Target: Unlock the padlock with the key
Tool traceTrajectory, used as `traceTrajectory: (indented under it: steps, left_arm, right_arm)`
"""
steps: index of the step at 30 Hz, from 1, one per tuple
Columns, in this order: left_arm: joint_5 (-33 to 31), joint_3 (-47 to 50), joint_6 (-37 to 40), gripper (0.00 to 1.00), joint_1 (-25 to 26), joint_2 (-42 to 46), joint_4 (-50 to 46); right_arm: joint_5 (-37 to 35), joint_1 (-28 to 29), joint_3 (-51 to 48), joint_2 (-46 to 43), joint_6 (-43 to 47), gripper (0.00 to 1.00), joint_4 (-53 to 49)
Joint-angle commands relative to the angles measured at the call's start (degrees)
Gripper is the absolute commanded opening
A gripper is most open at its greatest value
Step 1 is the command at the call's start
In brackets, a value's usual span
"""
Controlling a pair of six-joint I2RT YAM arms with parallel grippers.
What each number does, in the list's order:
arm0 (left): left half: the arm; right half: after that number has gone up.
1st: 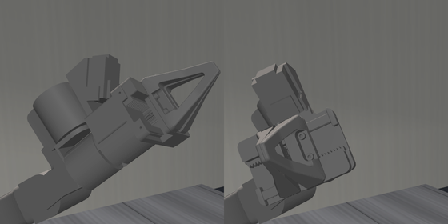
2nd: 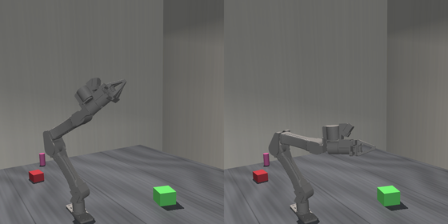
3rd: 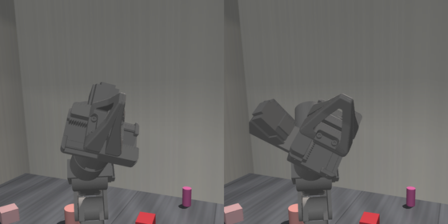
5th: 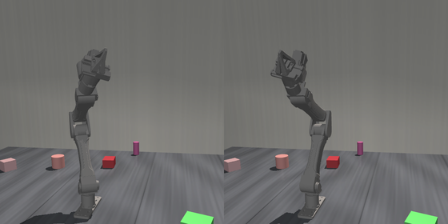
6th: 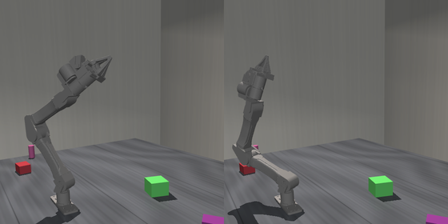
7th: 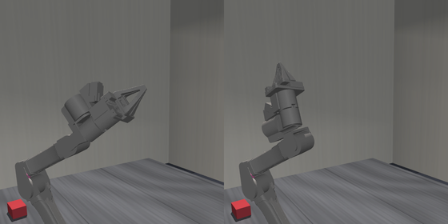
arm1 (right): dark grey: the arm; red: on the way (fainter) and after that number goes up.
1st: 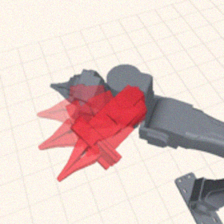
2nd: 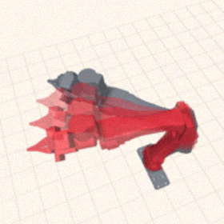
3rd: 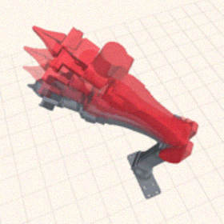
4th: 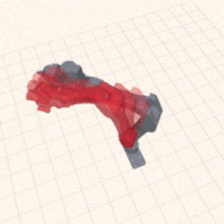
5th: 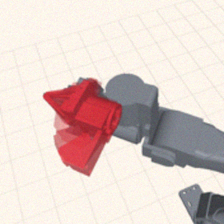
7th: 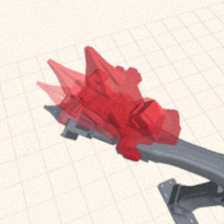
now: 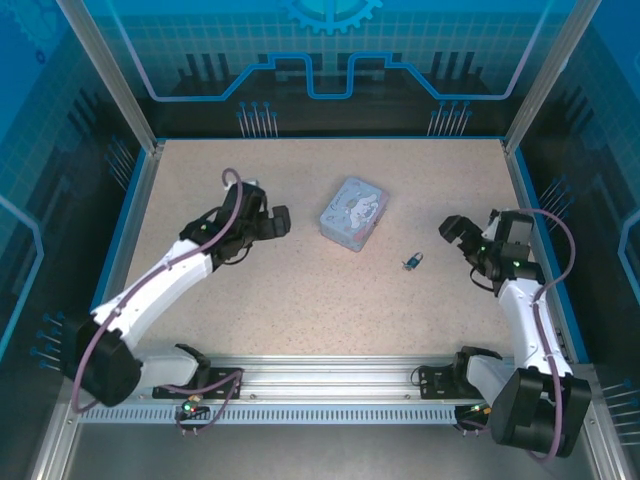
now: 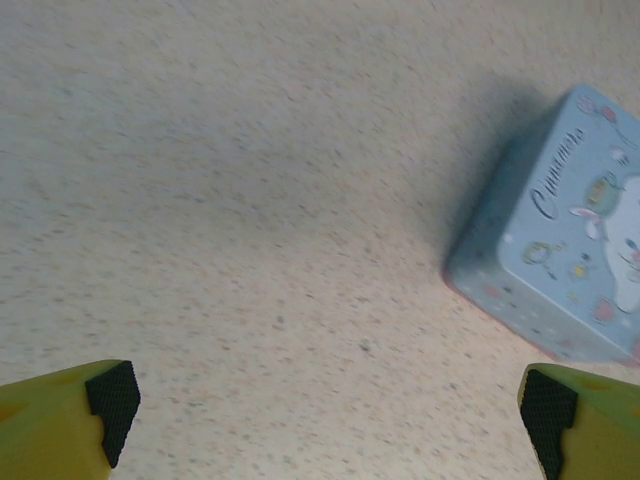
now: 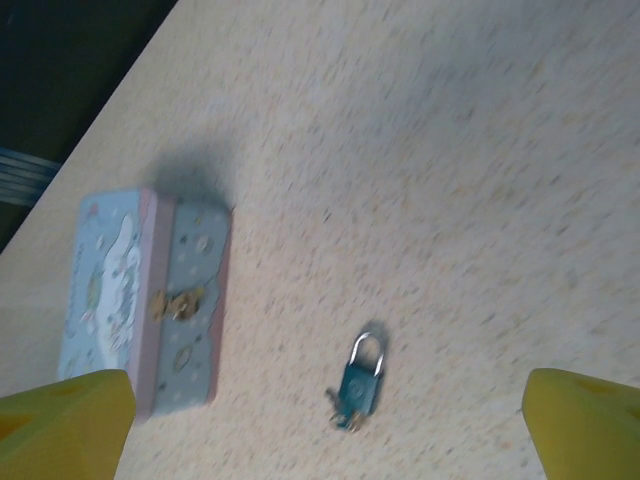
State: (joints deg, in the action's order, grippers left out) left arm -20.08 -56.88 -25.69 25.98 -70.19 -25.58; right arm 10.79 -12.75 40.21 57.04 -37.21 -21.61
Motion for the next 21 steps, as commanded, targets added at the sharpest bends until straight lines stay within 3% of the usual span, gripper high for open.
traceTrajectory:
  steps: [1,4,7,15,21]
  left_arm:
    - [-8.99,7.42,7.11,0.99,-0.5,7.25,14.37]
    - [-15.96,14.68,9.99,0.99,-0.81,12.57,23.45]
    - [-17.87,19.92,12.37,0.99,-3.42,16.63,28.06]
    - [-12.29,30.11,22.14,0.99,-14.97,17.02,40.99]
    - [-9.95,34.67,20.28,0.99,-18.44,9.47,50.97]
  right_arm:
    - [-16.55,2.66,0.56,-1.32,3.12,1.0,0.91]
    - [-29.63,6.95,-3.99,-3.24,7.73,1.0,11.1]
    - [-38.33,11.11,-8.24,-3.28,16.99,1.0,20.29]
    - [-42.07,17.35,-13.05,7.57,24.63,1.0,39.73]
    - [-40.83,18.66,-15.29,14.59,27.1,1.0,49.47]
